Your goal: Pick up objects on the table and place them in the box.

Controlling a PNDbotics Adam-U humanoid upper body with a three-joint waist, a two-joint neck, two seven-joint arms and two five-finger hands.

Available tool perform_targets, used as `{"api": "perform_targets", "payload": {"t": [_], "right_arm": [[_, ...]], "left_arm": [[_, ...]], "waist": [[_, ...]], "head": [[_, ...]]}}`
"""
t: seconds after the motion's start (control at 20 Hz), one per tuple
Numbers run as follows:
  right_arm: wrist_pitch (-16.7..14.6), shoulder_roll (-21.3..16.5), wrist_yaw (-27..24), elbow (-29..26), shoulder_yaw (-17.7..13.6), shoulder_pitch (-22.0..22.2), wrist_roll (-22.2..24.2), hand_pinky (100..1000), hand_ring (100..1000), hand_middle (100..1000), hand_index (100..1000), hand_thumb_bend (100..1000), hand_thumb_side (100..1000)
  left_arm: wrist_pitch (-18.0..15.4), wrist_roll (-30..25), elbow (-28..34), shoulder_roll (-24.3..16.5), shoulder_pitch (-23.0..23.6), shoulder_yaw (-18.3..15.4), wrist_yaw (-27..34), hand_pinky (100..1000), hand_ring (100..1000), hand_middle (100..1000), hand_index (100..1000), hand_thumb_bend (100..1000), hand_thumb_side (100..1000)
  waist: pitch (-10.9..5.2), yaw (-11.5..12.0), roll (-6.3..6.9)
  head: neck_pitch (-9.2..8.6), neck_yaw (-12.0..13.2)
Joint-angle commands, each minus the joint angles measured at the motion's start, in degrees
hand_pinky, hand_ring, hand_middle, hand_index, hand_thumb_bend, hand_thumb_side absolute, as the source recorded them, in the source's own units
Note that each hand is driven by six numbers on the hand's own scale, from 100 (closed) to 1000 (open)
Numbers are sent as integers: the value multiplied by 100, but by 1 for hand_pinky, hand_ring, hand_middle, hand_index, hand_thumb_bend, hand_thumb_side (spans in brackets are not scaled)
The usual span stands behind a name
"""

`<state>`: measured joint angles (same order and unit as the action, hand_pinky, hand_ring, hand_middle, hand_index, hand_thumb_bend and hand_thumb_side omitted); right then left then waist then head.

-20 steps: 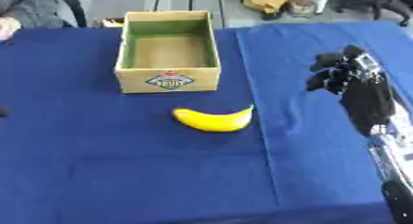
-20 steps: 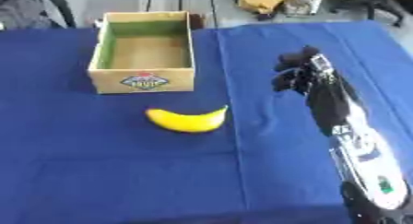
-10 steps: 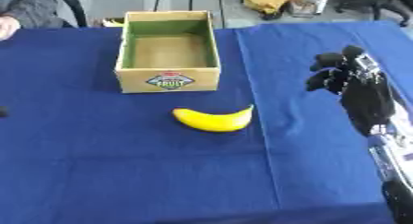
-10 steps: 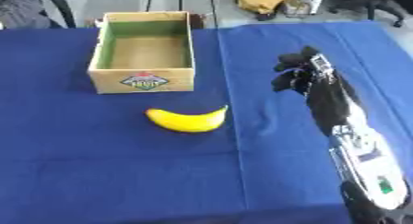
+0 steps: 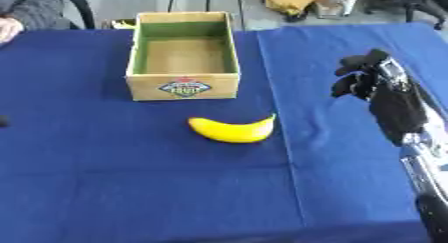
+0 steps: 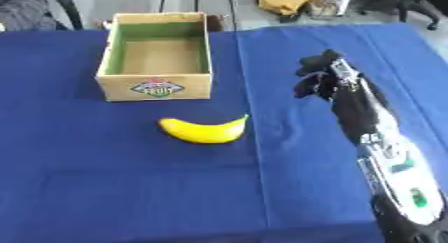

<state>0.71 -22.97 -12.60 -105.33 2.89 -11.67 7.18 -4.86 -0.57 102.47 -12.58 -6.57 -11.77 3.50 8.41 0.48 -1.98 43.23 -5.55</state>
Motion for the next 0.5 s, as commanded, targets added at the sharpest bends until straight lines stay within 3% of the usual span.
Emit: {"api": "perform_targets", "payload": {"t": [0.05, 0.4, 0.45, 0.5], "right_arm": [[-31, -455, 176, -134, 98, -225, 200, 585, 569, 608, 749, 100, 777], [-105, -695, 414, 1, 181, -461, 450, 587, 571, 610, 753, 100, 760], [-115, -705, 422, -3, 190, -472, 458, 604, 595, 634, 772, 100, 639], [-120, -774, 466, -18, 259, -542, 502, 606, 596, 635, 772, 100, 634]], "left_arm": [[-1, -25, 72, -121, -45, 20, -22, 523, 478, 547, 640, 186, 1000], [-3, -39, 71, -120, -39, 20, -25, 523, 478, 547, 640, 185, 1000], [-1, -44, 69, -124, -34, 26, -27, 523, 478, 547, 640, 184, 1000], [0, -71, 63, -135, -21, 54, -31, 523, 478, 547, 640, 184, 1000]], "waist": [[-84, 22, 5], [-82, 30, 6], [-91, 39, -2], [-114, 89, -20]], "head": [[-44, -14], [-25, -18], [-9, -28], [29, -68]]}}
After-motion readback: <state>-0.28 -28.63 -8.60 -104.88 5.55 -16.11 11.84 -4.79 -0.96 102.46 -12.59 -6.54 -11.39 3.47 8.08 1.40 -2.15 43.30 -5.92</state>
